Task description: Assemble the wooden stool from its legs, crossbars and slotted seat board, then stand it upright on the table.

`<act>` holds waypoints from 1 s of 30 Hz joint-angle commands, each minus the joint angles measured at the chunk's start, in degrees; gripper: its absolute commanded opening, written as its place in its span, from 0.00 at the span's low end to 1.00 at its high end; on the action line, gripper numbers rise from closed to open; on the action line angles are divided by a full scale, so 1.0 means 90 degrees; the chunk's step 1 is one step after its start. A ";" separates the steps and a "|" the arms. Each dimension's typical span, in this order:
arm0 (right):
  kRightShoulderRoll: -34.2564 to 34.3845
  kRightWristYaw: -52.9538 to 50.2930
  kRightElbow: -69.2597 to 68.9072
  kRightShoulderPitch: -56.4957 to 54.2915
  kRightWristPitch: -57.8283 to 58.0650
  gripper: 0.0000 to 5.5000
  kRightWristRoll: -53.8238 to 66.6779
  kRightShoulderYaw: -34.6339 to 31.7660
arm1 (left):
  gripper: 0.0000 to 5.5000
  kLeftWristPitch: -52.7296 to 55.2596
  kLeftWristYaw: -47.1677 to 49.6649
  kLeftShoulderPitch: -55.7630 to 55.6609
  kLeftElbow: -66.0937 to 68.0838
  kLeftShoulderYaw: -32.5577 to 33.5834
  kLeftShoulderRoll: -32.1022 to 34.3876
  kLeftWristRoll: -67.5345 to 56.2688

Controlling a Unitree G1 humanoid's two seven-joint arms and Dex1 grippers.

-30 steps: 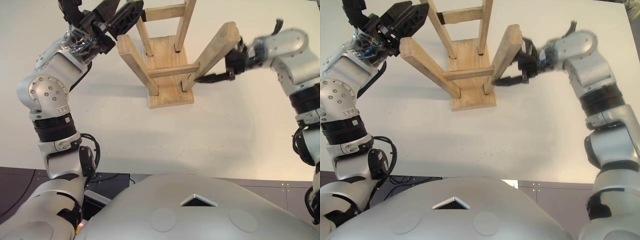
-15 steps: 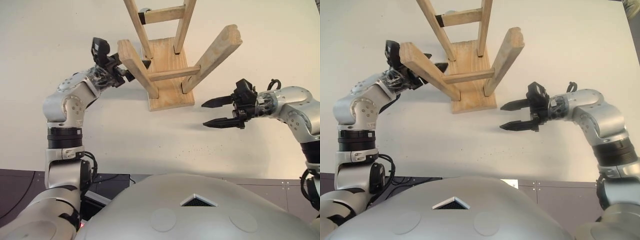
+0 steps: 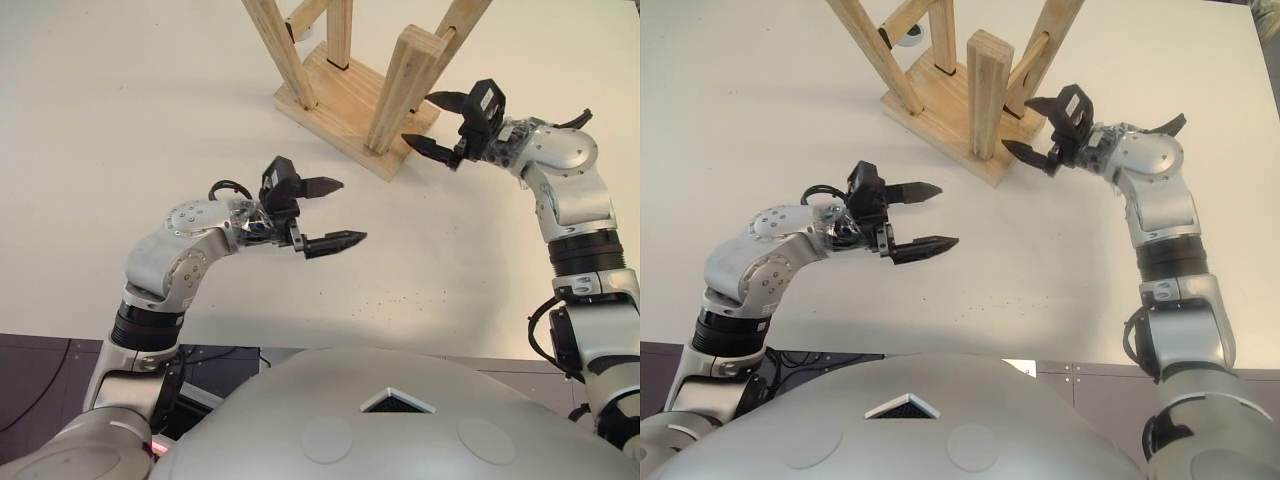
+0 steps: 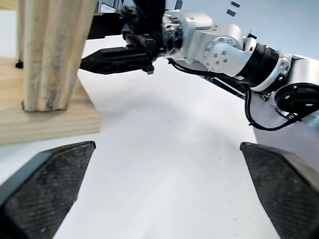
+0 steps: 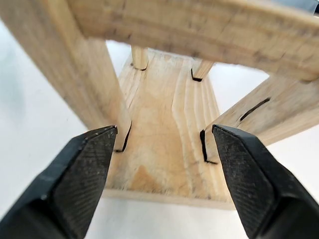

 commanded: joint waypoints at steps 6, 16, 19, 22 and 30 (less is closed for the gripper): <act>0.0913 -0.0553 -0.0890 0.0599 0.0292 0.64 -0.0050 0.0043 | 0.98 -0.0215 0.0280 -0.0326 0.0855 0.0655 0.0099 0.0222; 0.1442 -0.0764 -0.0887 0.0950 -0.0345 0.29 -0.0071 -0.0135 | 0.98 -0.0450 0.0525 -0.0426 0.1541 0.1092 -0.0012 0.0343; 0.1502 -0.0758 -0.0567 0.0942 -0.0652 0.20 -0.0122 -0.0208 | 0.98 -0.0576 0.0483 -0.0357 0.1679 0.1105 -0.0036 0.0445; 0.1340 -0.0327 -0.0325 0.1078 -0.1003 0.19 -0.0118 -0.0228 | 0.98 -0.0806 0.0283 -0.0272 0.1842 0.1158 0.0130 0.0557; -0.0181 0.3008 -0.0877 0.1852 -0.0829 0.19 0.1298 -0.0439 | 0.98 -0.2948 -0.1664 0.0589 0.1773 0.1030 0.1159 0.1123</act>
